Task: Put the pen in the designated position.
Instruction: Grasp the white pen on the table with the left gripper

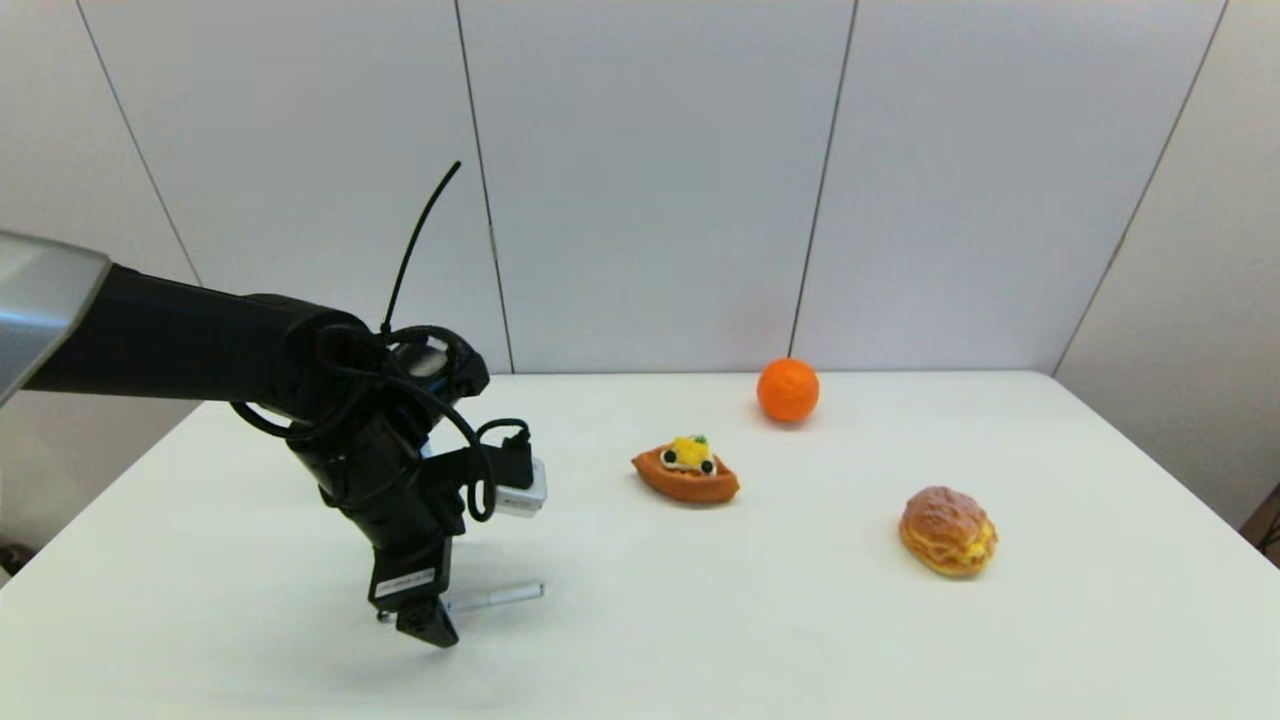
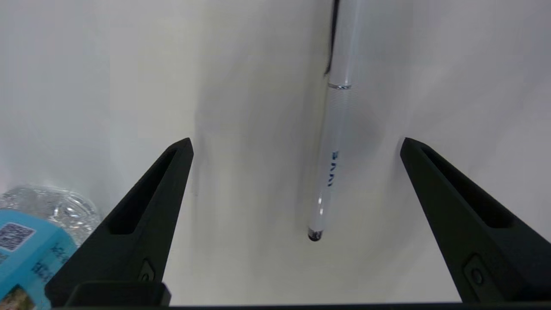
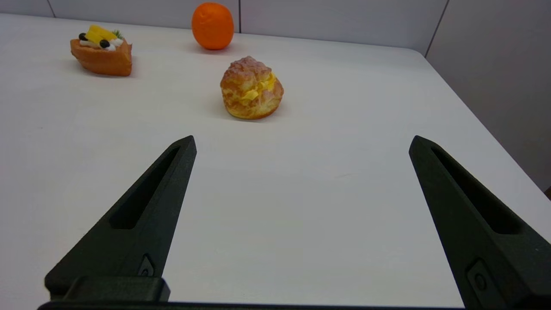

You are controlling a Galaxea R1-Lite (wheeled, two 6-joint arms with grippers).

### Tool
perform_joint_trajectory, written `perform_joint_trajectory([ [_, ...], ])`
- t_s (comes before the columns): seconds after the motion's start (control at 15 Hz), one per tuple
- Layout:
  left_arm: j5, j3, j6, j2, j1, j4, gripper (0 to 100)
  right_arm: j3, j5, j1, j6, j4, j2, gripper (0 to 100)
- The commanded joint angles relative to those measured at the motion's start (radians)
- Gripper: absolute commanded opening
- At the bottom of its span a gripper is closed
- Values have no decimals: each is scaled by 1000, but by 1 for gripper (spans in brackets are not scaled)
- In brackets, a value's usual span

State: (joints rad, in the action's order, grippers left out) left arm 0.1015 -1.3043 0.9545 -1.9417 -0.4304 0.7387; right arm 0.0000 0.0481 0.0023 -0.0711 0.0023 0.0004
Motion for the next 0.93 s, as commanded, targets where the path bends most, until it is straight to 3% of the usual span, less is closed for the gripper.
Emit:
perform_joint_trajectory([
  [0.07,20,0,1,-2,-2,24,100,0,1,-1,-1,1,0,100],
  [0.93,32,0,0,-39,-2,22,100,0,1,1,-1,1,0,100],
])
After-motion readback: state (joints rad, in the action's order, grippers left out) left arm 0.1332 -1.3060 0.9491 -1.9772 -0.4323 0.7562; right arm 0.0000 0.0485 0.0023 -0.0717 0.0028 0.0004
